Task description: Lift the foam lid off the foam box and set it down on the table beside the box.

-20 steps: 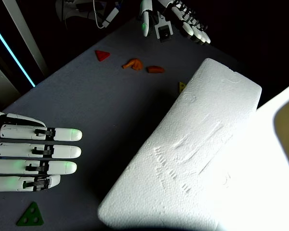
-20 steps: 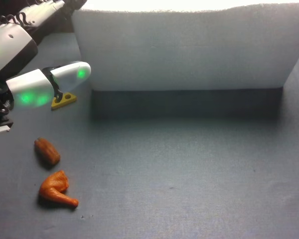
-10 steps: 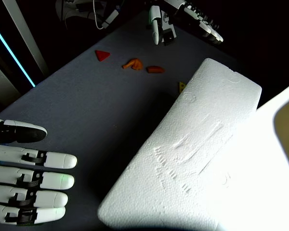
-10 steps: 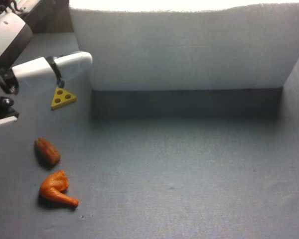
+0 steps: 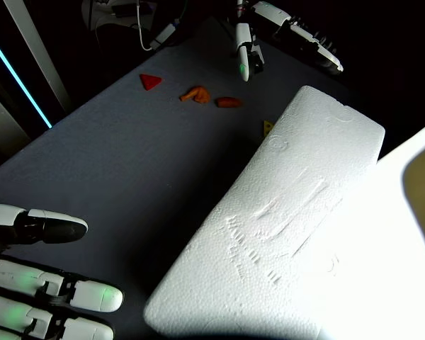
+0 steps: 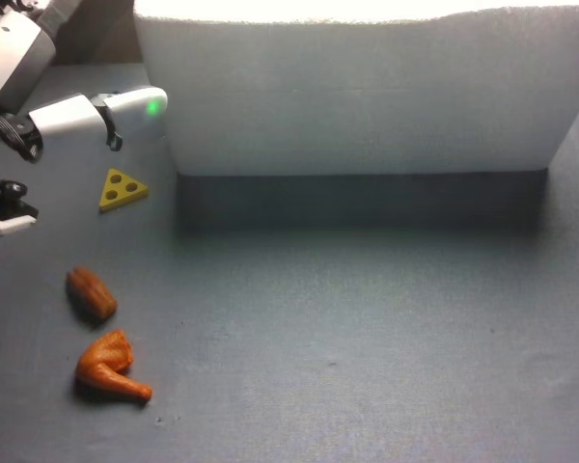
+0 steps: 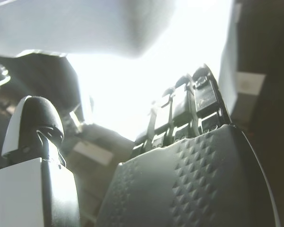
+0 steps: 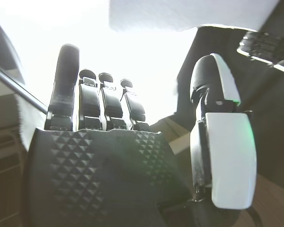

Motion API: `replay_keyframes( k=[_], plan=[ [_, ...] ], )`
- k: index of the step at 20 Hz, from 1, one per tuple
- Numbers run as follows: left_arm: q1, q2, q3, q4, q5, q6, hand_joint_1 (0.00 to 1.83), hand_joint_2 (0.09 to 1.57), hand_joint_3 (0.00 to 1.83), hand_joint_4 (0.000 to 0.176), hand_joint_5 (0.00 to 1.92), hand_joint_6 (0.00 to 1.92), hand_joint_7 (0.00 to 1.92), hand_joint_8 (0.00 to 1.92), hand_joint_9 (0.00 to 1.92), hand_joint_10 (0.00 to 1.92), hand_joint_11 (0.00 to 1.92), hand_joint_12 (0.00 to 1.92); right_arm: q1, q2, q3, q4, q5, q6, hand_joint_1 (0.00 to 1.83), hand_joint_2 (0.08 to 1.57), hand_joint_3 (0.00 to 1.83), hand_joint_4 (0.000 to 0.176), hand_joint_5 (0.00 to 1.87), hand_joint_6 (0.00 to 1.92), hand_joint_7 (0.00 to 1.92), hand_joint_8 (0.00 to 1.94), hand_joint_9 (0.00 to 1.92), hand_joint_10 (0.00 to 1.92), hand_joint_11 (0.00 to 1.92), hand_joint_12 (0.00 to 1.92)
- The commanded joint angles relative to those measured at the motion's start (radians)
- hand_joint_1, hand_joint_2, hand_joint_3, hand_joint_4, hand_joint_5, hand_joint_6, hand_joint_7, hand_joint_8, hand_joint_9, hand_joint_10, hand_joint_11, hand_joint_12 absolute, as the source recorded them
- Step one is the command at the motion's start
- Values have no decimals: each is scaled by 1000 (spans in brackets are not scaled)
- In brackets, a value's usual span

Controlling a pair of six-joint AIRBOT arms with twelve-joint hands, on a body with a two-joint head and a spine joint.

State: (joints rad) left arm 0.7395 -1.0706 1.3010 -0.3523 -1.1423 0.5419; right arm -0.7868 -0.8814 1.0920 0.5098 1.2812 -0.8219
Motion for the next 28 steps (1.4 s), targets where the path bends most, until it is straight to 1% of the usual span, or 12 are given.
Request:
replay_keyframes(
  k=[1,2,3,4,5,7,8,10,14,20,27,28],
  plan=[
    [-12,-1,10,-5,-107,1,658,1051,0,32,0,0,0,0,0,0,0,0,14,7,11,3,96,-5,679,1108,6,48,0,0,0,0,0,136,0,1889],
    [-14,-1,13,-7,-98,4,606,1044,0,48,0,0,0,0,0,0,0,0,23,6,13,9,84,-22,642,1108,3,43,0,0,0,0,0,26,0,1832],
    [-16,4,15,-7,-79,17,572,1042,0,51,0,0,0,0,0,0,0,0,40,6,15,17,54,-64,622,1137,0,35,0,0,0,0,3,605,0,1903],
    [-17,10,15,-7,-64,34,575,1038,0,50,0,0,0,0,0,0,0,0,52,7,17,21,29,-94,641,1142,0,11,0,0,0,0,0,713,0,1882],
    [-19,16,15,-9,-51,48,554,1025,0,56,0,0,0,0,0,0,0,0,63,8,19,23,11,-117,642,1151,0,11,0,0,0,0,0,260,0,1760],
    [-24,28,15,-11,-23,78,584,1017,0,41,0,0,0,0,0,0,0,0,91,14,22,29,-26,-169,659,1126,0,24,0,0,0,0,0,9,0,1633],
    [-28,33,16,-11,-6,87,584,1022,0,28,0,0,0,0,0,0,0,0,108,17,22,33,-50,-201,620,1117,0,1,0,0,0,0,0,1,0,1628],
    [-37,36,22,-11,21,102,595,1019,0,34,0,0,0,0,0,0,0,0,133,19,26,37,-86,-234,609,1110,10,0,0,0,0,0,0,0,0,1909],
    [-56,34,35,-13,66,118,569,1022,0,30,0,0,0,0,0,0,0,0,140,17,38,73,-114,-264,589,1127,12,0,0,0,0,0,0,0,0,1921],
    [-77,20,62,-11,124,123,558,1017,0,0,0,0,0,0,0,0,0,0,153,4,77,104,-172,-266,582,1138,8,0,0,0,0,0,0,0,0,1921],
    [-103,-12,98,-20,173,122,580,999,0,0,0,0,0,0,0,0,0,0,199,-31,119,105,-239,-279,526,1132,2,0,0,0,0,0,0,0,0,1921],
    [-109,-19,105,-20,183,122,565,1000,0,15,0,0,0,0,0,0,0,0,205,-35,125,106,-246,-282,520,1134,2,0,0,0,0,0,0,0,0,1921]
  ],
)
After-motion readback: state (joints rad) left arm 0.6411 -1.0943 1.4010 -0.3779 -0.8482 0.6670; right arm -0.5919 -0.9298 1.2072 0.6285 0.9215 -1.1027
